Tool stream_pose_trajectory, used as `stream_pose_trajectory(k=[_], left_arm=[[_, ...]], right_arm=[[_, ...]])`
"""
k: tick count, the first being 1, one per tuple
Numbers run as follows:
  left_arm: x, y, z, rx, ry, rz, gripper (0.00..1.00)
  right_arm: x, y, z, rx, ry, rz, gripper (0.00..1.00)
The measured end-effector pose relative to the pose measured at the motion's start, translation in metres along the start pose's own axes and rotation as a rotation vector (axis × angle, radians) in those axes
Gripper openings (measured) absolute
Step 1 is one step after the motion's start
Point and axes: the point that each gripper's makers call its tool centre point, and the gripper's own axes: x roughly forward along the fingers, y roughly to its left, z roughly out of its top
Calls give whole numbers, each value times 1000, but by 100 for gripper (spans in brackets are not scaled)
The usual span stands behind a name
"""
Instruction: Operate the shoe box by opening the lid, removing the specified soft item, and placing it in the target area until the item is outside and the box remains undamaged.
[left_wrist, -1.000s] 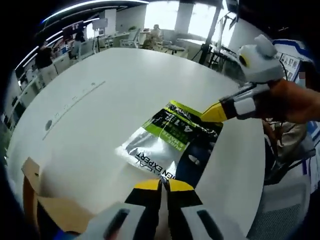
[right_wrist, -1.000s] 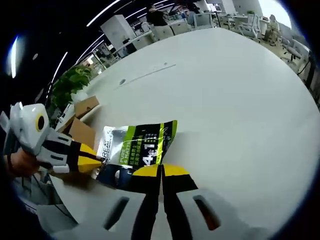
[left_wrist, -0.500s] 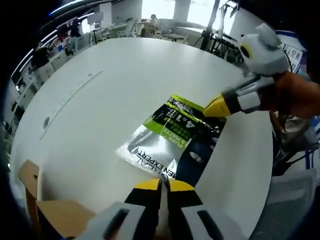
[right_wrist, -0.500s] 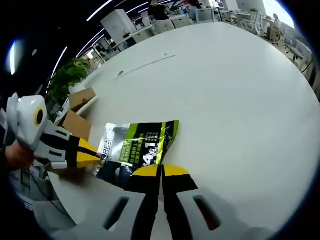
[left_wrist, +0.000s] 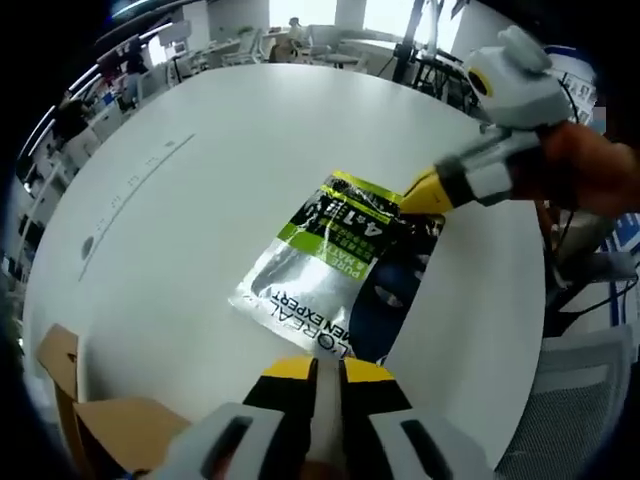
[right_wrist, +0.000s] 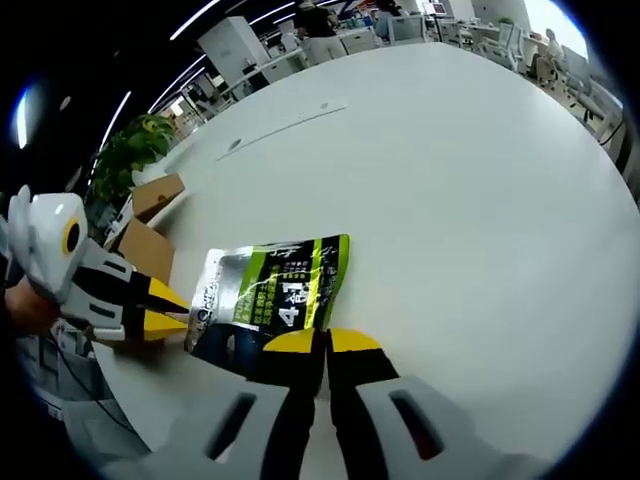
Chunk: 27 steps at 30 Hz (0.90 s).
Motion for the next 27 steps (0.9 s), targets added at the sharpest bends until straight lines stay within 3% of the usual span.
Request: stream_pose_trajectory(k=[6, 11, 13, 17, 23, 27], left_arm=[[-16, 2, 3, -33, -58, -1, 12], [-44, 3, 21, -126, -189, -10, 15], [-50, 9, 16, -129, -191, 17, 16], [-77, 17, 22, -187, -294, 52, 17], [-116, 25, 17, -233, -427, 80, 17], [-141, 37, 3, -298, -495, 113, 17]], right_arm=[[-10, -3, -3, -21, 3, -19, 3], [-22, -6, 0, -36, -4, -46, 8], [-28, -6, 4, -49, -13, -52, 8], [-40, -1, 11, -75, -36, -57, 8], [-50, 17, 22, -104, -72, -37, 8], [-52, 37, 28, -126, -88, -14, 7]])
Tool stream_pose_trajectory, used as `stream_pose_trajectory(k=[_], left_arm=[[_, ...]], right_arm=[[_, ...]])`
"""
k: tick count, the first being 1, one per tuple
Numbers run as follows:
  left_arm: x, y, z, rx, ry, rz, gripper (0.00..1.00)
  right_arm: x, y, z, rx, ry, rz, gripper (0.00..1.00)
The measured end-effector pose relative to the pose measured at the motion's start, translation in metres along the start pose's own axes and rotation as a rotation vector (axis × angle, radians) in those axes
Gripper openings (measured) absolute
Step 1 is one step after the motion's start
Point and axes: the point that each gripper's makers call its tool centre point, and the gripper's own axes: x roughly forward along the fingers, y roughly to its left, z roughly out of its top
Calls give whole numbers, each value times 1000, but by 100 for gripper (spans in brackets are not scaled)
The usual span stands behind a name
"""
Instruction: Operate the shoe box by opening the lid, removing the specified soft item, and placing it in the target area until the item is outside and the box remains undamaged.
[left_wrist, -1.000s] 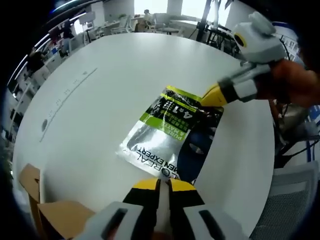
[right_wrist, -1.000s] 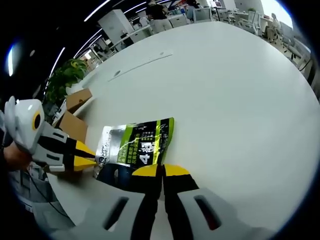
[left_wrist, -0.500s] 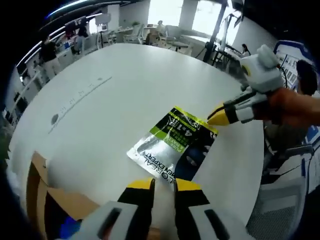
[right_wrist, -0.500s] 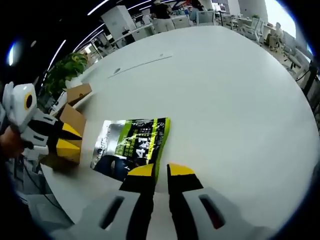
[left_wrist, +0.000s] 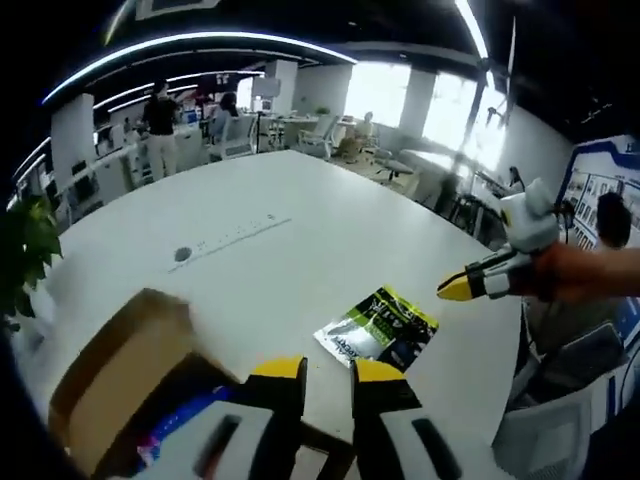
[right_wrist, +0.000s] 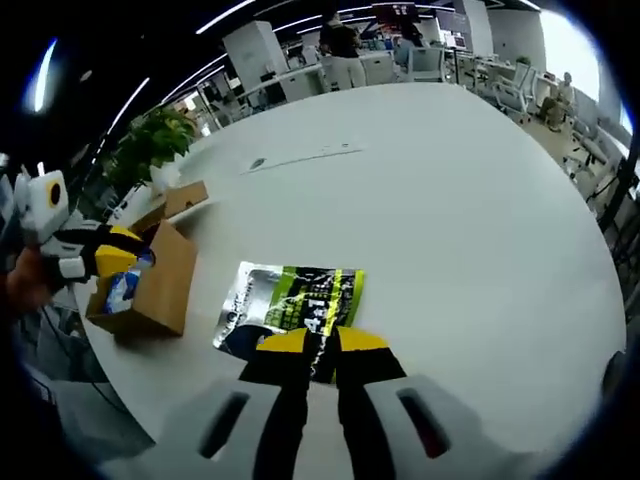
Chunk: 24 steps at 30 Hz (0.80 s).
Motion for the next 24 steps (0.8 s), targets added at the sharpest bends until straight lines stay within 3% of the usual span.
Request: stream_pose_trajectory(k=[9, 24], left_arm=[[-53, 49, -22, -113, -63, 89, 17], [-119, 101, -67, -214, -92, 195, 17]], right_arm=[[9, 52, 18, -59, -36, 74, 7], [35, 141, 34, -163, -32, 215, 12]])
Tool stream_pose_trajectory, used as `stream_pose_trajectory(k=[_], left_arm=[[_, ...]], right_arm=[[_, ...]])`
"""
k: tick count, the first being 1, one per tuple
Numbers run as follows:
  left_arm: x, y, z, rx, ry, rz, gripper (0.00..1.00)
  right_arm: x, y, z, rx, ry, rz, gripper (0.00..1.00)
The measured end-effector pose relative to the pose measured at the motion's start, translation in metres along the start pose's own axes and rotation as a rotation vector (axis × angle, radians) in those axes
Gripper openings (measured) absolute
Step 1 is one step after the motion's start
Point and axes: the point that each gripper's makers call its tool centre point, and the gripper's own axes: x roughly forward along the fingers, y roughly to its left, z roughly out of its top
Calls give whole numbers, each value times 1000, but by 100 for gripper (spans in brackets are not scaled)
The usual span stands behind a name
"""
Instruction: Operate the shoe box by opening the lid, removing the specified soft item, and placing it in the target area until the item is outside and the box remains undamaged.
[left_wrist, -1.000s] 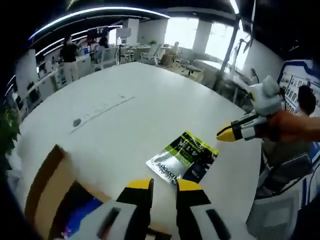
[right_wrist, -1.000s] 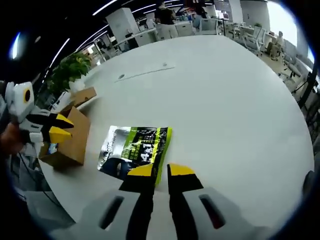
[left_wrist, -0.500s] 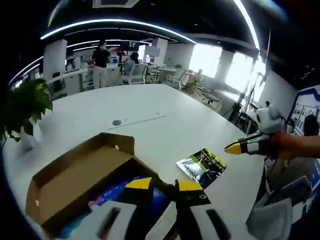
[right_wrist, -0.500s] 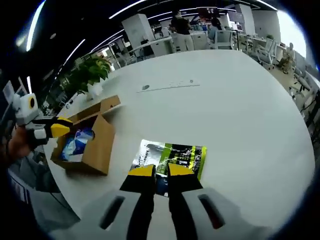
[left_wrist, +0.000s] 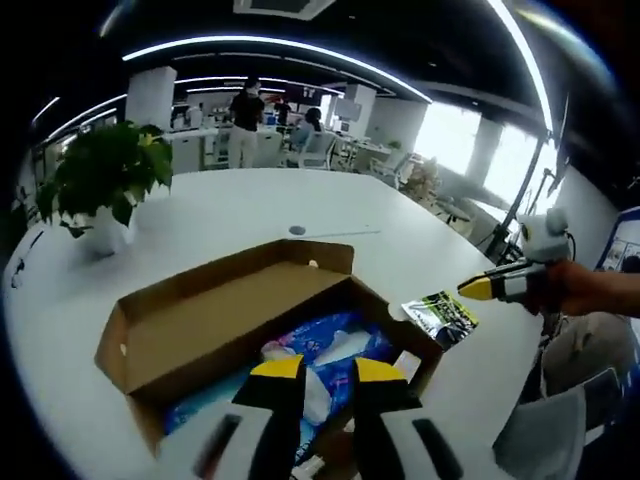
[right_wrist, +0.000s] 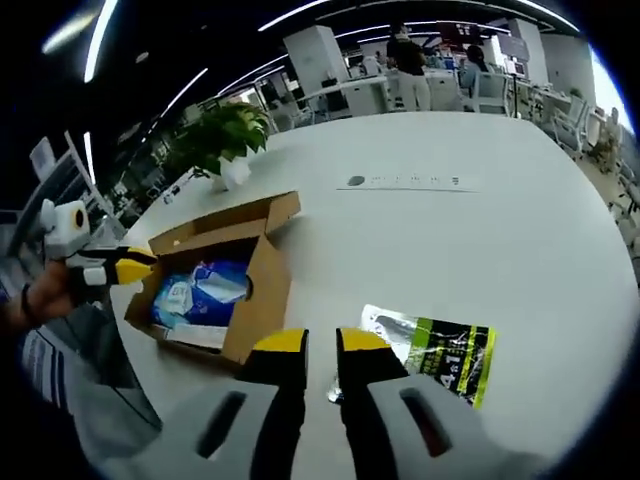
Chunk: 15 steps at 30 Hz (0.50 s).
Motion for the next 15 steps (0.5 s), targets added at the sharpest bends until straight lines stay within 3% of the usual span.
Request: stream_pose_trajectory(k=[7, 15], left_arm=[[-23, 24, -11, -42, -19, 37, 18], [-42, 44, -22, -77, -32, 69, 19]], right_arm=[[23, 38, 14, -77, 14, 64, 17], [41, 66, 19, -131, 37, 113, 19]])
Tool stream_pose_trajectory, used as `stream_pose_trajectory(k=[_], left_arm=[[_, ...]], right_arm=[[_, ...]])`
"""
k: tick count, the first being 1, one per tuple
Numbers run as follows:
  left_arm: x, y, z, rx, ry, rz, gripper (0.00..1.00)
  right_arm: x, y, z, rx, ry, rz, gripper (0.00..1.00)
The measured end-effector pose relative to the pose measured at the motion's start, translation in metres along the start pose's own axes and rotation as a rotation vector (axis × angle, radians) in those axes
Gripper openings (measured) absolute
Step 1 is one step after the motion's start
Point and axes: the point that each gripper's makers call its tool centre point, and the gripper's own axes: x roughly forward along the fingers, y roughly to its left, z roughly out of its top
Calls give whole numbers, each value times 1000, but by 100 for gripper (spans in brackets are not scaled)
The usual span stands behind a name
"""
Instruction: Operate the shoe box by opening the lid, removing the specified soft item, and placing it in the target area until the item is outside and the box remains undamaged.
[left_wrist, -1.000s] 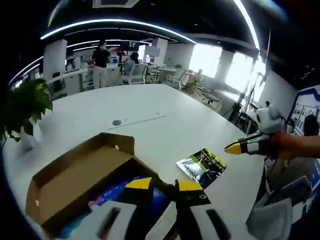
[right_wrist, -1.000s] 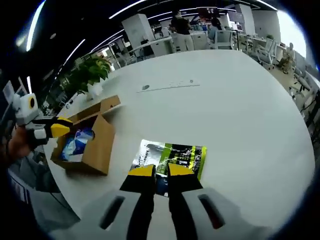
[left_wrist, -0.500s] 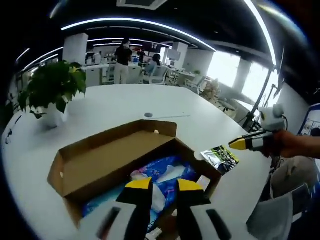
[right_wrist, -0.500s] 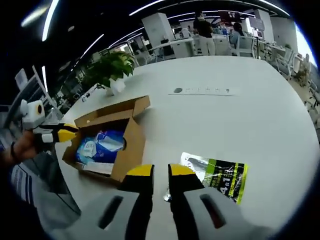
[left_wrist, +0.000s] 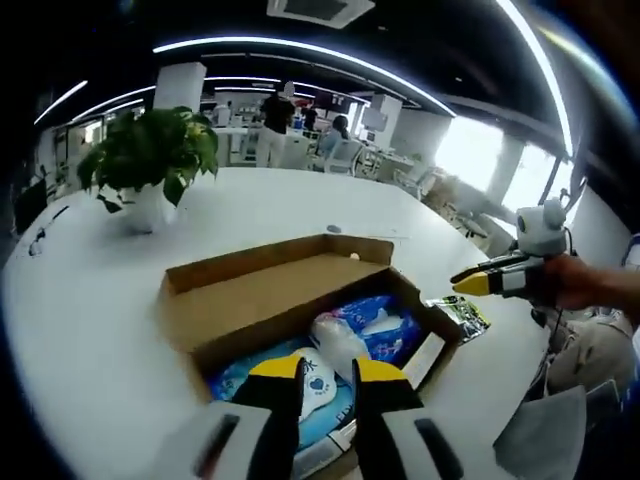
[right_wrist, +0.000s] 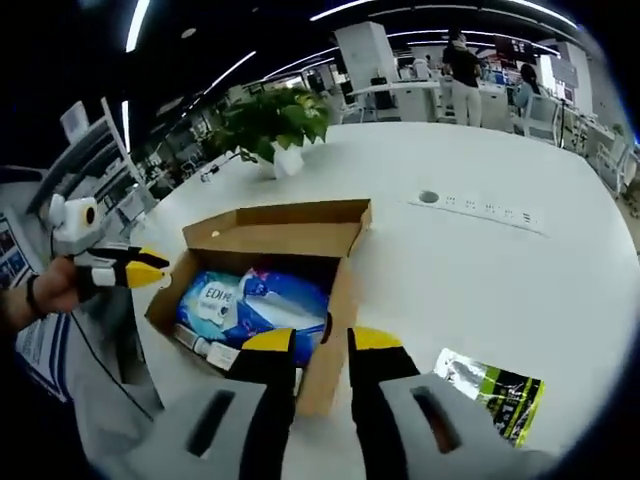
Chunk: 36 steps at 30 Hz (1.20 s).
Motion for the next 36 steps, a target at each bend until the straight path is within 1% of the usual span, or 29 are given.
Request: stream_pose_trajectory(k=[4, 9, 12, 15, 18, 21, 23, 26, 27, 29, 30, 31, 32, 36], left_arm=[[-7, 6, -5, -10, -3, 10, 20], [-15, 8, -11, -19, -8, 9, 20], [-18, 11, -12, -27, -12, 9, 21], [-22, 13, -13, -23, -14, 14, 22], [-27, 15, -17, -16, -9, 16, 24], [-29, 16, -21, -14, -3, 14, 26], [-31, 16, -24, -11, 2, 14, 27], [-35, 16, -28, -11, 4, 15, 29], [-36, 17, -29, -11, 4, 17, 29], [-40, 19, -32, -19, 1, 21, 29], [-41, 19, -34, -25, 0, 21, 29], [-42, 19, -35, -27, 0, 21, 30], [-45, 20, -37, -29, 1, 21, 30], [-50, 22, -44, -27, 11, 28, 31]], right_arm=[[11, 14, 0, -38, 33, 43, 25], [23, 30, -2, -137, 83, 83, 34], [30, 37, 0, -156, 92, 97, 36], [36, 40, 1, -173, 104, 104, 37], [41, 43, 0, -213, 126, 109, 38], [47, 46, -1, -275, 145, 116, 41], [50, 49, -4, -328, 176, 128, 43], [57, 46, -7, -419, 218, 115, 50], [59, 47, -9, -437, 229, 123, 52], [65, 51, -11, -446, 240, 141, 54], [67, 50, -12, -469, 250, 145, 55], [69, 50, -14, -514, 270, 151, 56], [72, 49, -17, -542, 290, 153, 57], [82, 48, -19, -558, 310, 156, 58]])
